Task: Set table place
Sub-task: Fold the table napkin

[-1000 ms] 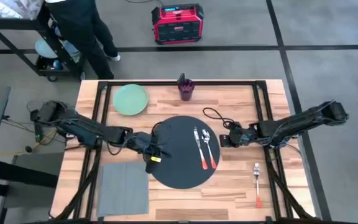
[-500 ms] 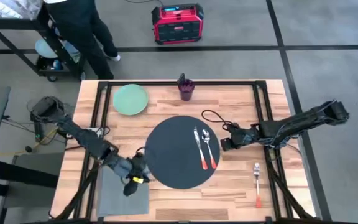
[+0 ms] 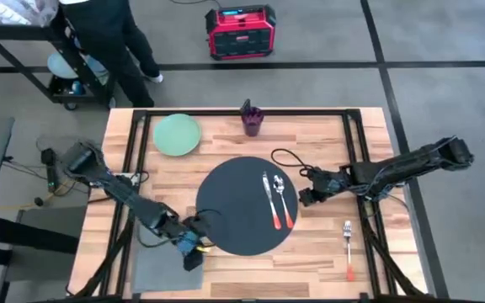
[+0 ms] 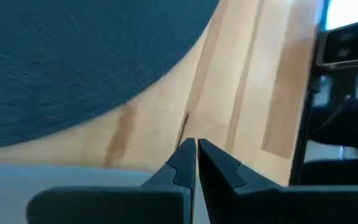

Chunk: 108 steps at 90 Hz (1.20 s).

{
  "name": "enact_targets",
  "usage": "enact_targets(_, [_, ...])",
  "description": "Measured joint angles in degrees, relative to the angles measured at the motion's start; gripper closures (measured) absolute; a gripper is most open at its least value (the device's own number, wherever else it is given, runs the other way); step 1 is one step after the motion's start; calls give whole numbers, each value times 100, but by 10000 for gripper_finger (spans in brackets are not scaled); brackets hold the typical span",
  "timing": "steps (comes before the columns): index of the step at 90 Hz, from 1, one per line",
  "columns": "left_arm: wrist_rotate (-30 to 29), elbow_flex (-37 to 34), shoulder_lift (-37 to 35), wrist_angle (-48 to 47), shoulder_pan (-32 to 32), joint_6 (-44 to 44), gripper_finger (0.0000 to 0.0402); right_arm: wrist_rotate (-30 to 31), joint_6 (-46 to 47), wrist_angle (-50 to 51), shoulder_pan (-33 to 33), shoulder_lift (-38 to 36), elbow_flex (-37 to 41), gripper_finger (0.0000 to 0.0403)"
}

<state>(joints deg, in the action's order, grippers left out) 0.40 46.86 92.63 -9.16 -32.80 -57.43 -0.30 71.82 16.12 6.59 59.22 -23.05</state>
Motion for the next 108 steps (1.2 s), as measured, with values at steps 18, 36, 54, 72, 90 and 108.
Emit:
enact_targets(18, [166,339,-103,-918,67,-348,401,-67,-234,3,0,0,0,314])
enact_targets(36, [95,575,-277,-1625,57,-803,396,-144,-355,3,0,-2,0,314])
enact_targets(54, [332,628,-266,-1613,66,-643,358,-315,-631,-4,2,0,0,314])
enact_targets(72, [206,628,-263,-1054,80,-869,310,-434,-890,0,2,-2,0,314])
enact_targets(90, [46,626,-261,-732,168,-520,303,-301,-1200,2,5,0,0,320])
enact_targets(108, [249,626,-261,-717,254,-536,309,-490,-1178,-82,11,0,0,325])
